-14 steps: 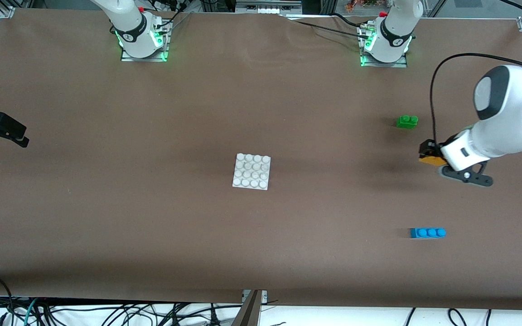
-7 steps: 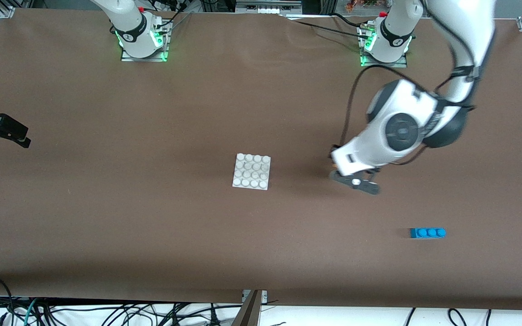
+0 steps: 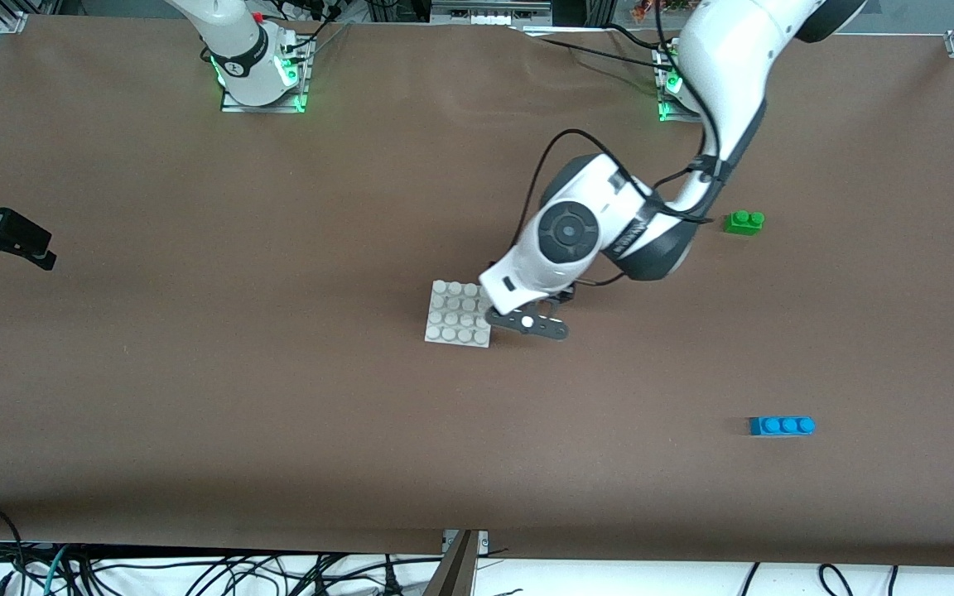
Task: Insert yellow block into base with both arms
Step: 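Carry the yellow block with the left gripper above the base plate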
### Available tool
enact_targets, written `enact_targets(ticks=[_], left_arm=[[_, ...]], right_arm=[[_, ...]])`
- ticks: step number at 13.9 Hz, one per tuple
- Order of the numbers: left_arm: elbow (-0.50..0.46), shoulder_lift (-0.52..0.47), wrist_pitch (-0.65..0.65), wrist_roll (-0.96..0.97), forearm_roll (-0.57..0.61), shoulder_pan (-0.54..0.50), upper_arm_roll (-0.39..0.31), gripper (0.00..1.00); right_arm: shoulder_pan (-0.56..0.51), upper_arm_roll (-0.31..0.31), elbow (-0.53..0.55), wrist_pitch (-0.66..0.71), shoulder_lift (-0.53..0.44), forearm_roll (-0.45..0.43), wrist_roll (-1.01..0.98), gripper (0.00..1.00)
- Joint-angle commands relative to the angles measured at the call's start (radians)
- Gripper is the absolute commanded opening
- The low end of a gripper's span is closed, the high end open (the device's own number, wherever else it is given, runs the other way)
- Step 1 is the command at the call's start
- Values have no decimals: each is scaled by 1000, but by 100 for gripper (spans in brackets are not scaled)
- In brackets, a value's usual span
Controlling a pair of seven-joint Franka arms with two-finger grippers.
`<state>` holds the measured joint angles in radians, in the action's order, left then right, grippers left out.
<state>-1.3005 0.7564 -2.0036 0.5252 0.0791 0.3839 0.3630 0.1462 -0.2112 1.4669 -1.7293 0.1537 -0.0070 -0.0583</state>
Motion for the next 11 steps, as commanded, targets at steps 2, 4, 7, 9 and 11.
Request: enact_targets(ticks=[2, 4, 7, 9, 11], left_arm=[[66, 73, -87, 96, 11, 90, -51, 28], [66, 99, -89, 137, 11, 151, -99, 28], [121, 161, -110, 162, 11, 251, -193, 28], [176, 195, -126, 164, 11, 254, -196, 29], [190, 210, -141, 165, 11, 269, -196, 30]], right_arm=[[-8, 6, 0, 8, -2, -2, -20, 100], [-8, 4, 0, 8, -2, -2, -18, 100], [-10, 4, -2, 8, -2, -2, -18, 100], [-10, 4, -2, 8, -2, -2, -18, 100], [-10, 4, -2, 8, -2, -2, -18, 100]])
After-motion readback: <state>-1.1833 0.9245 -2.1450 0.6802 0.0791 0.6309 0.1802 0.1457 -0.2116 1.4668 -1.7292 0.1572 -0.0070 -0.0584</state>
